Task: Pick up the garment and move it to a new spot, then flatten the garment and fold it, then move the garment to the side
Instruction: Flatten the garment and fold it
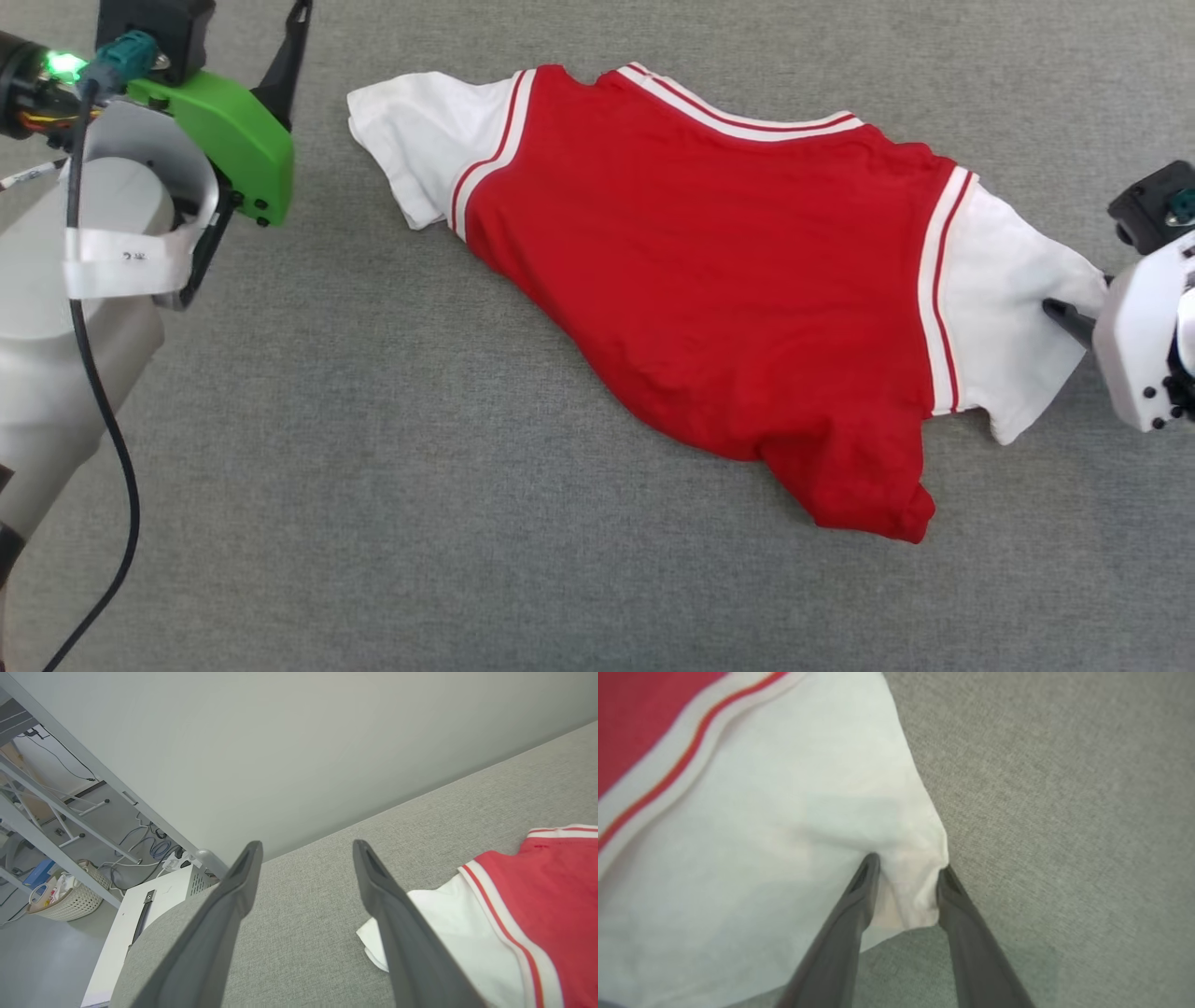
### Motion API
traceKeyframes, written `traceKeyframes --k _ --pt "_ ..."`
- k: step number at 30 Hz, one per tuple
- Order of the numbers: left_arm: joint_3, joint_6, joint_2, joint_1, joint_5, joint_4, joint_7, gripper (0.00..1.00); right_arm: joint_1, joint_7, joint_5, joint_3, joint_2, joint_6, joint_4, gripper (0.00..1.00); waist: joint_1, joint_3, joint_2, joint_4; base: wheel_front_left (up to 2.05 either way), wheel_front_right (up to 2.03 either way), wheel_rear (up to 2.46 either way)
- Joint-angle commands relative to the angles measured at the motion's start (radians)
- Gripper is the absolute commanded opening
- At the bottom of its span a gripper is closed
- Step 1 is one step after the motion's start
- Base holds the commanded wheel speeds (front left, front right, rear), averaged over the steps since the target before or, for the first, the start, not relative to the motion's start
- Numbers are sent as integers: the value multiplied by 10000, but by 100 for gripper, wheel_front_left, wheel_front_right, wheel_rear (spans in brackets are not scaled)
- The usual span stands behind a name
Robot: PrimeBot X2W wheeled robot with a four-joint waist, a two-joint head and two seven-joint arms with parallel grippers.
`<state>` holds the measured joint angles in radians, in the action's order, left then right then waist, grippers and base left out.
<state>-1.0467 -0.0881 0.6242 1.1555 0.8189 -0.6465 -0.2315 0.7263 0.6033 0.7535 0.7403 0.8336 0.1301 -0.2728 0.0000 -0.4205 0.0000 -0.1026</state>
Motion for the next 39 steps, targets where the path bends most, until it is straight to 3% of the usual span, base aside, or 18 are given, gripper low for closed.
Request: traceKeyframes --k 1,6,12,15,19,26,39 --pt "28 33 125 -119 120 -74 129 100 -23 -385 24 202 -262 6 -54 0 0 71 0 167 0 0 0" --pt "-48 420 369 168 249 -378 785 100 383 -1550 -65 -359 -78 6 11 0 0 185 0 535 0 0 0" --pt "-283 1254 282 697 577 -697 2229 100 636 -2275 -190 -1015 64 6 140 0 0 201 0 843 0 0 0" --pt "-467 1749 151 941 1052 -925 3686 100 686 -2400 -271 -1210 5 6 307 0 0 120 0 1002 0 0 0" --pt "-847 2086 49 1290 1660 -902 5752 100 658 -2466 -399 -1326 -127 6 526 0 0 -42 0 1190 0 0 0" --pt "-1638 2181 156 1799 2011 -473 7962 100 708 -2462 -610 -1312 -416 6 805 0 0 -414 0 1517 0 0 0" --pt "-2103 2186 530 1700 1909 -1005 8755 100 1112 -2560 -763 -910 -776 6 1078 0 0 -1019 0 1904 0 0 0"
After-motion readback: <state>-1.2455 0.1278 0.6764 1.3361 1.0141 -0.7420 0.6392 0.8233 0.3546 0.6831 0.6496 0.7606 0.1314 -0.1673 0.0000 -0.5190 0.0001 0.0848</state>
